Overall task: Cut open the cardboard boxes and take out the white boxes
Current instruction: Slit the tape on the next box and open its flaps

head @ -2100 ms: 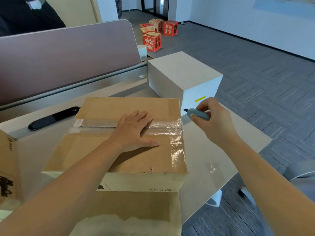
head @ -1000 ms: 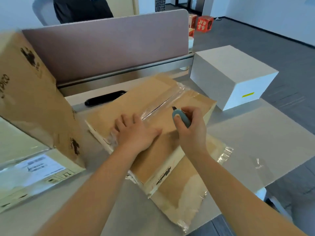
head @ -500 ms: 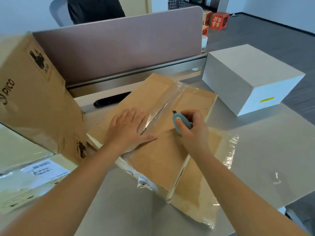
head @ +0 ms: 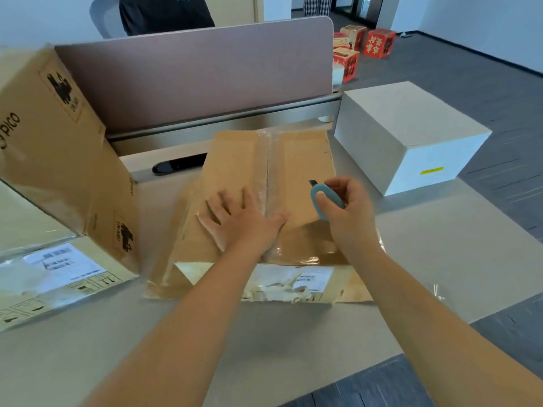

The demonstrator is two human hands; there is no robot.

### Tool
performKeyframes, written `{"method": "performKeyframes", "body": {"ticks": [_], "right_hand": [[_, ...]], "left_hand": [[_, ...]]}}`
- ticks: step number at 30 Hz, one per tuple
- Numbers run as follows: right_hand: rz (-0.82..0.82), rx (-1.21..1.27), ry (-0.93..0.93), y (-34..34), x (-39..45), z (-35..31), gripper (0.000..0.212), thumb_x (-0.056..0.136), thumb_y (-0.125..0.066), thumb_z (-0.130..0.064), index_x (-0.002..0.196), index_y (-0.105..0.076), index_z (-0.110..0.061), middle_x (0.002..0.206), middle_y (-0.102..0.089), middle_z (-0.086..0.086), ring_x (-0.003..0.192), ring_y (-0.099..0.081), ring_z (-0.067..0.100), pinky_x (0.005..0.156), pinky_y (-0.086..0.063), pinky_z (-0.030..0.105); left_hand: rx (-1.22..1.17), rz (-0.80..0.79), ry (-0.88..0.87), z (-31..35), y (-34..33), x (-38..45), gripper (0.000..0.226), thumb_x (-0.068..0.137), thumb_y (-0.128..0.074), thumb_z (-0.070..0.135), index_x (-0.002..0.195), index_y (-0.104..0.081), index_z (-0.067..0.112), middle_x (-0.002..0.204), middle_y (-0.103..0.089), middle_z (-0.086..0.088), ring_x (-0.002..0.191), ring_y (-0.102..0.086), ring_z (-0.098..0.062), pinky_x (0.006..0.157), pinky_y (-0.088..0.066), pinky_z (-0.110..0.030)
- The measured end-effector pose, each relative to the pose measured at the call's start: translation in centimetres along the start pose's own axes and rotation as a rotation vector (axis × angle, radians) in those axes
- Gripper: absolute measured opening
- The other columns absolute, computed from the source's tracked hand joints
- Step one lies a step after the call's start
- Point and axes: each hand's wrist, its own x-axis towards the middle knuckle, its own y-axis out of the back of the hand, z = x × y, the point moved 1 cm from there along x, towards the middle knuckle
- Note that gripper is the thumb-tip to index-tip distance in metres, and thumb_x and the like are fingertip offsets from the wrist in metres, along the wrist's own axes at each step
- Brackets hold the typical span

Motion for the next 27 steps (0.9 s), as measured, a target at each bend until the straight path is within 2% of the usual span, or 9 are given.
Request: {"method": "performKeyframes", "body": {"ticks": [3, 6, 8, 11, 14, 16, 20, 24, 27], "right_hand": [[0.045, -0.002, 0.024, 1.2, -0.9, 0.2, 0.019, 0.086, -0.060, -0.013, 0.092, -0.048, -0.026, 0.084, -0.050, -0.020, 0.077, -0.051, -0.002, 0.066, -0.041, 0.008], [0.051, -0.030, 0.061, 1.8, -2.1, 0.6, 0.029, 0.086, -0.060, -0.012, 0.081, -0.045, -0.036, 0.082, -0.051, -0.021, 0.076, -0.052, -0.004, 0.062, -0.039, 0.002], [0.061, -0.075, 0.109, 1.6, -2.6, 1.1, 0.031, 0.085, -0.060, -0.012, 0.078, -0.043, -0.038, 0.081, -0.051, -0.022, 0.078, -0.052, -0.002, 0.065, -0.038, 0.002], [0.101, -0.169, 0.197, 1.0, -2.6, 1.8, 0.022, 0.084, -0.061, -0.013, 0.084, -0.046, -0.029, 0.079, -0.049, -0.025, 0.079, -0.052, 0.006, 0.074, -0.041, 0.016], [0.129, -0.207, 0.243, 0.5, -1.9, 2.0, 0.014, 0.084, -0.061, -0.012, 0.092, -0.054, -0.021, 0.079, -0.047, -0.028, 0.081, -0.051, 0.007, 0.077, -0.042, 0.023], [0.129, -0.187, 0.240, 0.6, -1.0, 1.8, 0.016, 0.084, -0.061, -0.010, 0.090, -0.055, -0.024, 0.080, -0.046, -0.028, 0.078, -0.050, 0.001, 0.075, -0.041, 0.014], [0.178, -0.043, 0.129, 2.3, 0.6, 1.3, 0.022, 0.085, -0.059, -0.007, 0.090, -0.047, -0.024, 0.082, -0.049, -0.022, 0.077, -0.050, -0.005, 0.068, -0.039, 0.003], [0.269, 0.025, 0.031, 4.8, 0.2, 1.3, 0.018, 0.085, -0.059, -0.009, 0.094, -0.047, -0.019, 0.080, -0.049, -0.016, 0.071, -0.049, 0.000, 0.063, -0.040, 0.006], [0.301, 0.071, -0.045, 6.4, -0.8, 1.8, 0.018, 0.085, -0.059, -0.008, 0.088, -0.047, -0.021, 0.078, -0.049, -0.014, 0.068, -0.050, 0.002, 0.064, -0.044, 0.010]], "left_hand": [[-0.116, -0.073, -0.047, 1.1, -0.1, -1.5, 0.091, 0.081, -0.039, 0.072, 0.149, -0.004, 0.023, 0.155, 0.015, -0.011, 0.140, 0.021, -0.034, 0.109, 0.013, -0.055], [0.039, 0.015, -0.363, 0.5, 1.1, -0.8, 0.094, 0.077, -0.042, 0.073, 0.149, -0.003, 0.026, 0.157, 0.009, -0.005, 0.143, 0.013, -0.028, 0.114, 0.003, -0.051], [0.170, -0.021, -0.587, -0.1, 1.9, 0.6, 0.098, 0.073, -0.042, 0.077, 0.149, -0.002, 0.030, 0.157, 0.009, -0.001, 0.144, 0.011, -0.024, 0.115, 0.001, -0.046], [0.328, -0.132, -0.682, -0.7, 1.6, 1.8, 0.110, 0.050, -0.014, 0.087, 0.147, 0.003, 0.038, 0.157, 0.010, 0.004, 0.144, 0.009, -0.018, 0.115, 0.004, -0.040], [0.395, -0.110, -0.648, -0.8, 0.6, 2.1, 0.097, 0.065, -0.018, 0.087, 0.146, 0.008, 0.038, 0.157, 0.012, 0.005, 0.144, 0.008, -0.017, 0.115, 0.004, -0.040], [0.371, -0.085, -0.582, -0.8, 0.4, 1.9, 0.086, 0.079, -0.027, 0.078, 0.146, 0.007, 0.037, 0.157, 0.012, 0.004, 0.144, 0.008, -0.018, 0.116, 0.003, -0.041], [0.305, -0.048, -0.458, 0.2, -0.3, 0.8, 0.086, 0.076, -0.024, 0.078, 0.147, 0.001, 0.037, 0.157, 0.008, 0.003, 0.145, 0.005, -0.020, 0.115, -0.001, -0.044], [0.225, 0.001, -0.328, 3.0, -1.1, -0.5, 0.088, 0.074, -0.023, 0.081, 0.147, -0.008, 0.035, 0.158, 0.001, -0.001, 0.144, 0.001, -0.026, 0.113, -0.006, -0.050], [0.121, -0.008, -0.221, 5.6, -1.8, -1.2, 0.088, 0.077, -0.026, 0.080, 0.147, -0.012, 0.030, 0.157, 0.001, -0.007, 0.143, 0.003, -0.031, 0.111, -0.001, -0.056]]}}
